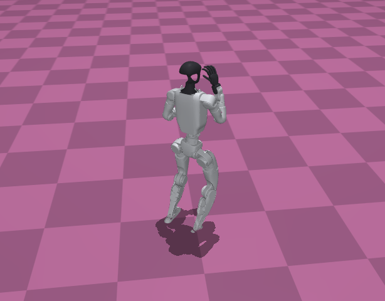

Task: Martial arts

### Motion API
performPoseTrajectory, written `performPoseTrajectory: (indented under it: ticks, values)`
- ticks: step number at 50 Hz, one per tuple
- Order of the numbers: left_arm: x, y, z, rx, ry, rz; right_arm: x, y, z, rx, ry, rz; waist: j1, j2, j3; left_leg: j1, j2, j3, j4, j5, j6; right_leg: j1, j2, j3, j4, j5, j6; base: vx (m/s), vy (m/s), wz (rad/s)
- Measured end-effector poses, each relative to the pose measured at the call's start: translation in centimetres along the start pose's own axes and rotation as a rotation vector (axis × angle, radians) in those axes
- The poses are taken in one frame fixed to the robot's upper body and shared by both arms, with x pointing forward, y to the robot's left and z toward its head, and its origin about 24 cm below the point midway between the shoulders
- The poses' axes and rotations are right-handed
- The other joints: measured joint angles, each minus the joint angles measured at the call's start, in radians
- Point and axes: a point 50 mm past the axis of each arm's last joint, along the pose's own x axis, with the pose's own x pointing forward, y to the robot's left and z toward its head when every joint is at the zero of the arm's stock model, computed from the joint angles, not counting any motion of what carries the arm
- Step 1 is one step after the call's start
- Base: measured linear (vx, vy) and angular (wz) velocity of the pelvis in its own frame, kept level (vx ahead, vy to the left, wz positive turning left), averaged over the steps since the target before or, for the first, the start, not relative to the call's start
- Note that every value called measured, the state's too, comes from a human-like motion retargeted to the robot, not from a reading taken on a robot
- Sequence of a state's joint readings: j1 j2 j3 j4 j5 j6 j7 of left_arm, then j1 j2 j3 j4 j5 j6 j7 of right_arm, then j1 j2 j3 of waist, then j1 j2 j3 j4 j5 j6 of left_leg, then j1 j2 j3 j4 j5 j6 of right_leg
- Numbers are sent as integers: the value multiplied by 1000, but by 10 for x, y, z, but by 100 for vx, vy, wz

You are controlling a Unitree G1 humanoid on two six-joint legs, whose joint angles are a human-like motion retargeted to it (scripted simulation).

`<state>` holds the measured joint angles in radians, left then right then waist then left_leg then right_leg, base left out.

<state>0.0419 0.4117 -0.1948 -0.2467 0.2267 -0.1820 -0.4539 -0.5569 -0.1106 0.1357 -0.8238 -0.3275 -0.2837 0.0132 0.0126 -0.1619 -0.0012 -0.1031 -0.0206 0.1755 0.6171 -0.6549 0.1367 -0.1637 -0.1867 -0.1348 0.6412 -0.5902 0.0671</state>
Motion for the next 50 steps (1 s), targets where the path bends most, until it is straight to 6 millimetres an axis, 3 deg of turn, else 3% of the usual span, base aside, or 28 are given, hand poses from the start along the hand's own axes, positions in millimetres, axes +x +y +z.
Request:
performPoseTrajectory:
  ticks: [5, 7, 17, 28, 34, 37, 43, 45, 48, 50]
  values:
    - [-20, -9, -25, -56, 135, -26, 15, -1, 3, 5, -75, -35, 12, -18, -39, -131, 8, -22, 147, -59, 10, -114, -12, -1, 130, -54, 0, -2, 0, 24]
    - [-34, -8, -36, -69, 202, -33, 24, -1, 1, 8, -107, -61, 1, -29, -127, -219, 9, -31, 118, -47, 17, -188, 7, -8, 76, -26, -7, 4, 1, 19]
    - [-93, -32, -68, -195, 450, -73, 28, -5, 0, -27, -134, -55, 19, -49, -182, -270, 16, -39, 111, -54, 17, -242, 17, -8, 78, -7, -4, 0, 1, 2]
    - [-98, -47, -67, -309, 434, -70, 16, -4, -19, -42, -14, -12, -16, -60, -194, -255, -9, 5, 70, -44, 11, -300, -16, 35, 145, 3, 24, -3, 2, -8]
    - [-73, -40, -57, -298, 316, -49, -2, 4, -33, 9, 118, 52, -69, -61, -205, -231, -43, 52, 29, -34, 13, -349, -49, 85, 207, 6, 43, -4, 5, -25]
    - [-50, -28, -47, -265, 218, -38, -11, 12, -38, 62, 171, 117, -100, -50, -220, -193, -77, 74, -70, -7, 22, -371, -59, 115, 202, 18, 53, 1, 8, -33]
    - [-8, -7, -11, -163, -4, -59, -36, 35, -41, 215, 286, 262, -181, -21, -216, -183, -99, 136, -43, -30, 20, -428, -79, 187, 296, 26, 74, -2, 8, -40]
    - [9, 6, 4, -120, -90, -57, -41, 40, -41, 266, 306, 320, -193, 15, -224, -145, -117, 152, -160, 4, 30, -442, -62, 205, 262, 56, 82, 4, 11, -56]
    - [18, 14, 23, -59, -178, -63, -55, 48, -42, 324, 373, 364, -237, 26, -218, -147, -125, 188, -116, -10, 22, -470, -74, 247, 320, 68, 97, -2, 7, -43]
    - [25, 27, 37, -9, -233, -57, -58, 49, -44, 347, 391, 391, -240, 70, -224, -125, -125, 199, -203, 9, 31, -480, -44, 250, 276, 104, 104, 5, 11, -60]
